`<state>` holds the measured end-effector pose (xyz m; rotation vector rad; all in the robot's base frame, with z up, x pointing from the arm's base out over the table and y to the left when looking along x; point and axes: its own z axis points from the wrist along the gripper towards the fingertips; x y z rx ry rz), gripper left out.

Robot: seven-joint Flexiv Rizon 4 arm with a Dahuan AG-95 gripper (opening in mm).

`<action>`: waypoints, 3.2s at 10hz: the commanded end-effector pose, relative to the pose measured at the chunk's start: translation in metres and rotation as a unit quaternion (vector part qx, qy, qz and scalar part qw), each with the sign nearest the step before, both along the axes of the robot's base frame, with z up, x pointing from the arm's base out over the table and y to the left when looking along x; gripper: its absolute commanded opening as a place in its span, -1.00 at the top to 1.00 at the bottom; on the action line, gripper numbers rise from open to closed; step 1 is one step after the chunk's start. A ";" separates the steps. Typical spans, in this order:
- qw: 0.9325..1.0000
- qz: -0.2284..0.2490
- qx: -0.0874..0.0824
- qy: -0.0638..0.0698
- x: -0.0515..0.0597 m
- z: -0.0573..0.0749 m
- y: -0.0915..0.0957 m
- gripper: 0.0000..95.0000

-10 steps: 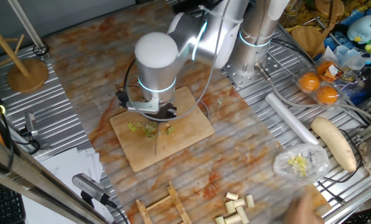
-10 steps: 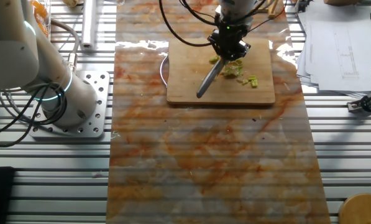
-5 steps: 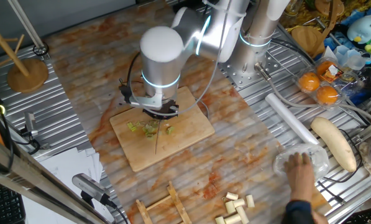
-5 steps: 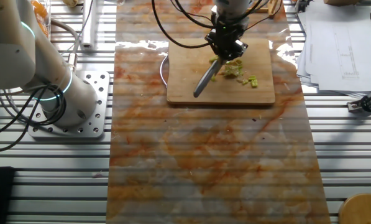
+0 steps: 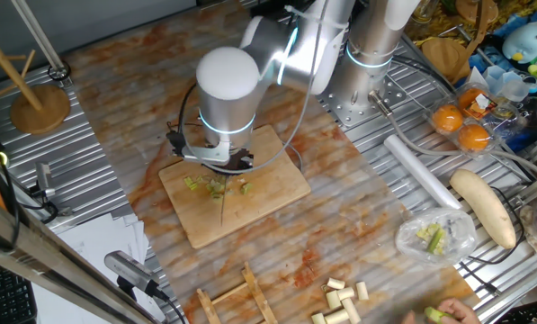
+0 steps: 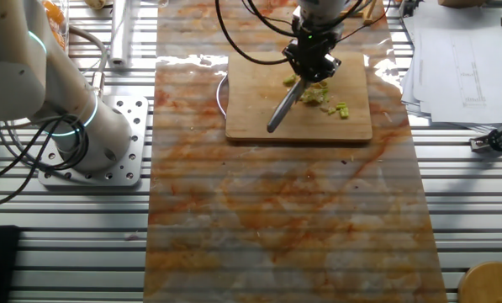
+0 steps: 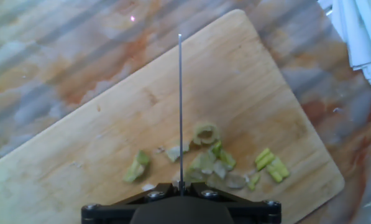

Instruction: Chop the scallions

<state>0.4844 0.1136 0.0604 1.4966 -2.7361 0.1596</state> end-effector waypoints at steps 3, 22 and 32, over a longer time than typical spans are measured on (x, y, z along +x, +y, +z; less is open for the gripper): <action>0.999 -0.003 -0.029 -0.030 0.012 -0.041 -0.007 1.00; 0.999 -0.021 0.038 0.014 -0.002 -0.006 0.001 1.00; 1.000 -0.003 0.008 0.002 0.011 -0.029 -0.024 1.00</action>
